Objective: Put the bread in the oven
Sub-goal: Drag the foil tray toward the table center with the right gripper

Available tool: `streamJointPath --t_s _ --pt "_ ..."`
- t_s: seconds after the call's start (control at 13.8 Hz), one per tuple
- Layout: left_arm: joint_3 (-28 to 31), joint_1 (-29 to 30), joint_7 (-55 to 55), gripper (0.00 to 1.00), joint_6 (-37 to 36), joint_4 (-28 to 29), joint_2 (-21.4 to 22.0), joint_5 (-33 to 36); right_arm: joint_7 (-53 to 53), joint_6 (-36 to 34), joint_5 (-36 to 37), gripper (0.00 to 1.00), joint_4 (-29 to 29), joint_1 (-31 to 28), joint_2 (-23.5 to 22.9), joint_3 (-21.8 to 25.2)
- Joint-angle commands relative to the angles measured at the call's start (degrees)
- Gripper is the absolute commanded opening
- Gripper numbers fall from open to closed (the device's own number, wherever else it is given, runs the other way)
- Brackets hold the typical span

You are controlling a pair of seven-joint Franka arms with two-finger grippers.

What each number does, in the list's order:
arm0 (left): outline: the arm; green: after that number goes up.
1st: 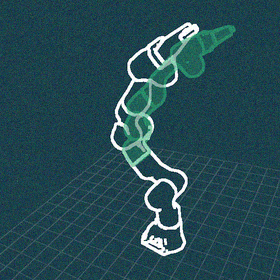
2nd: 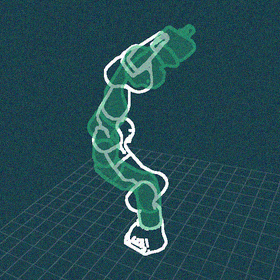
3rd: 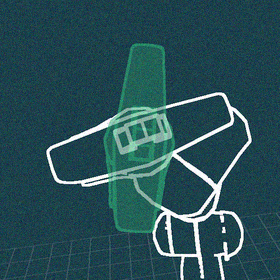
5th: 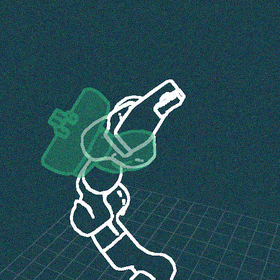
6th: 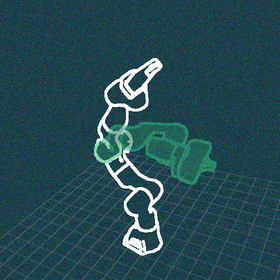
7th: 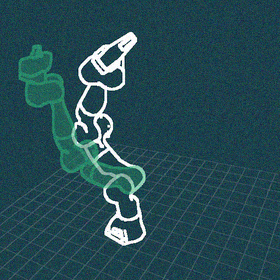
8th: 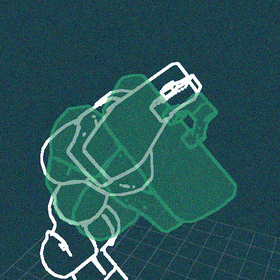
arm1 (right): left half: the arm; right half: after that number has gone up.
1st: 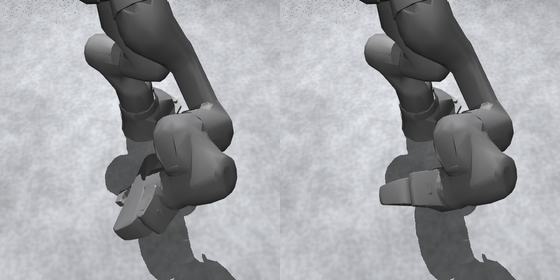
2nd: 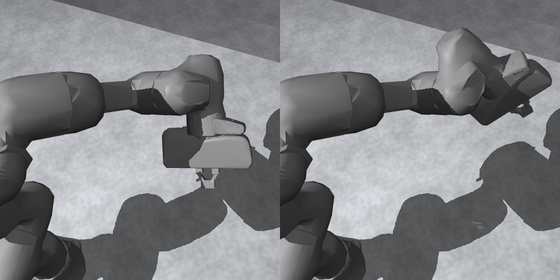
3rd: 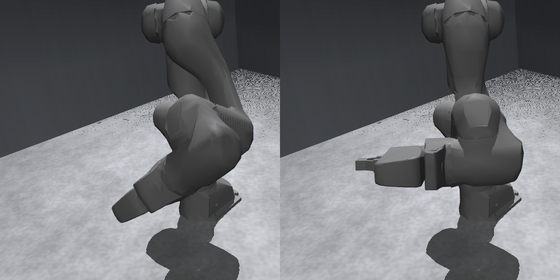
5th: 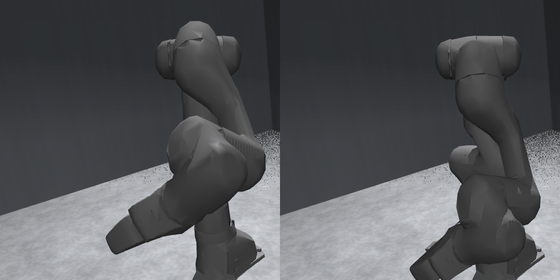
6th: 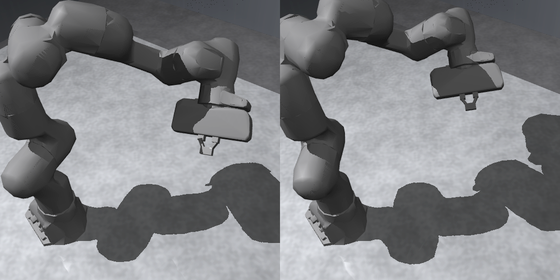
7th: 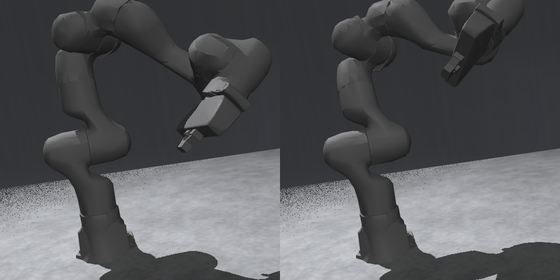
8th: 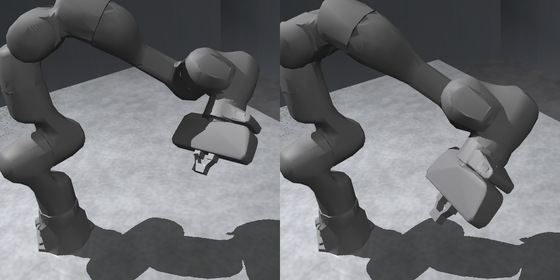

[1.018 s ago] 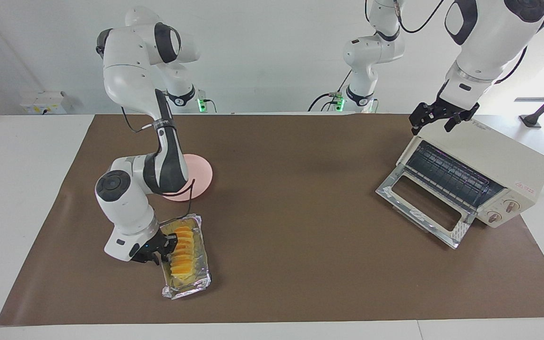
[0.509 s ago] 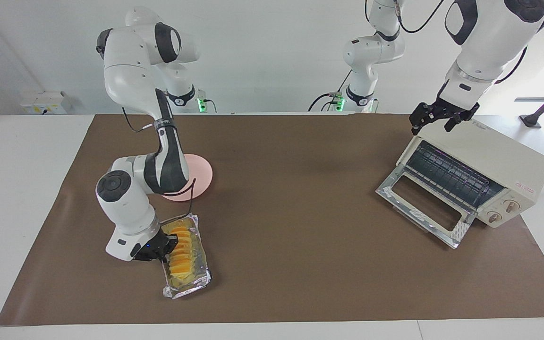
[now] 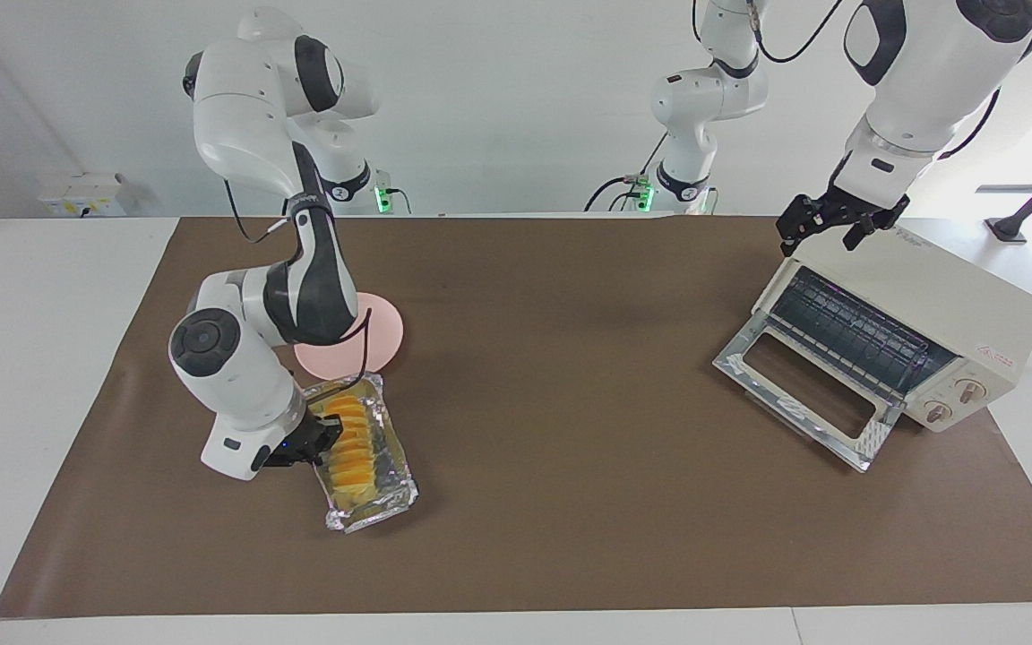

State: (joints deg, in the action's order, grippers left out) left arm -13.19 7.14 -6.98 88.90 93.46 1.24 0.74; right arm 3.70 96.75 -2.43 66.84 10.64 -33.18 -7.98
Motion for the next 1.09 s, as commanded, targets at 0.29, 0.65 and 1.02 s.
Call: streamJointPath --t_s 0.29,0.65,1.02 --pt "0.27 0.33 0.22 1.0 1.02 1.72 1.57 -0.92 22.21 20.1 -0.38 0.0 23.12 13.87 7.43 0.33" --pt "0.27 0.33 0.22 1.0 1.02 1.72 1.57 -0.92 32.34 34.71 -0.12 0.0 33.07 18.98 7.25 0.42" --pt "0.27 0.33 0.22 1.0 1.02 1.72 1.57 -0.92 31.11 36.49 1.28 0.0 34.05 19.07 7.34 0.33"
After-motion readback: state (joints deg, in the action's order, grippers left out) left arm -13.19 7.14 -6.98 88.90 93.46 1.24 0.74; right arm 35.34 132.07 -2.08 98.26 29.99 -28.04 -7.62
